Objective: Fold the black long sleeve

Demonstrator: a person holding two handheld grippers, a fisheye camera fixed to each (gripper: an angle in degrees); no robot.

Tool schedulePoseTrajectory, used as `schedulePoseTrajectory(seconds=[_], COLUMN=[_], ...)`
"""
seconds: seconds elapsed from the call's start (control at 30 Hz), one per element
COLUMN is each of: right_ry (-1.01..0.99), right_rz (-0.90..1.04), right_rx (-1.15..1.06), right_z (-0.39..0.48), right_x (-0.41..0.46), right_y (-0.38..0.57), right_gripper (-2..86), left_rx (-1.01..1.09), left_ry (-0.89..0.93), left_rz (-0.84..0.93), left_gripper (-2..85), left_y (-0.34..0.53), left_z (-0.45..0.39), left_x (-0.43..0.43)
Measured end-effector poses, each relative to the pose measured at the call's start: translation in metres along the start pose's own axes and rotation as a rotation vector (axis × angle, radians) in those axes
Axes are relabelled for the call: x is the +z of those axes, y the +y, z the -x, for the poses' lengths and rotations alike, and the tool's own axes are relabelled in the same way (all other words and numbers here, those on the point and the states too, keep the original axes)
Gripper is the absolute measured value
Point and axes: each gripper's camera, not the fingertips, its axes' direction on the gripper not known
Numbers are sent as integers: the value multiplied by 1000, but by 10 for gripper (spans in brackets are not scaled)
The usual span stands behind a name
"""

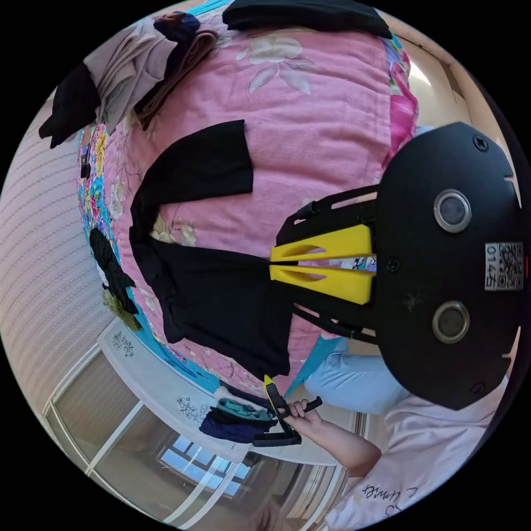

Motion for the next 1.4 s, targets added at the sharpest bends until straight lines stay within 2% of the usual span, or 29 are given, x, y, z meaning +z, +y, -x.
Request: schedulePoseTrajectory(seconds=[0.07,0.13,0.23,0.33,0.47,0.57,0.67,0.73,0.77,0.9,0.97,1.03,1.13,1.27,1.33,1.4], right_ry=[-50,-91,-89,-63,-40,-49,-48,-69,-100,-254,-373,-515,-705,-652,-566,-481], right_rz=[1,14,23,36,58,65,65,45,9,-169,-318,-460,-609,-698,-674,-616], right_rx=[23,40,47,70,105,128,139,143,136,56,-43,-138,-334,-485,-495,-466], right_z=[-8,-12,-15,-19,-24,-25,-23,-22,-21,-12,2,15,45,93,105,108], right_x=[-15,-22,-29,-26,-20,-21,-27,-37,-50,-110,-165,-212,-288,-363,-373,-368], right_y=[7,13,21,26,28,32,35,37,38,43,49,58,71,66,48,18], right_gripper=[0,0,1,2,3,4,4,3,3,3,2,2,1,1,0,0], left_rx=[-59,-116,-340,-429,-244,-121,-107,-74,-83,-15,81,250,397,488,466,398], left_ry=[70,66,-218,-131,-97,-144,-247,-219,-135,188,289,335,374,295,290,272], left_rz=[-101,-209,-386,-311,-70,102,171,177,145,-154,-291,-457,-588,-678,-671,-589], left_gripper=[-8,-8,-1,17,51,89,79,44,8,-8,-9,-10,-10,-10,-10,-10], left_y=[-2,-5,2,11,27,29,26,24,24,36,47,63,73,59,39,-8], left_z=[15,35,87,110,68,39,31,25,23,0,-18,-48,-79,-116,-119,-111], left_x=[-33,-68,-114,-111,-66,-21,3,-6,-22,-130,-186,-260,-323,-383,-384,-361])
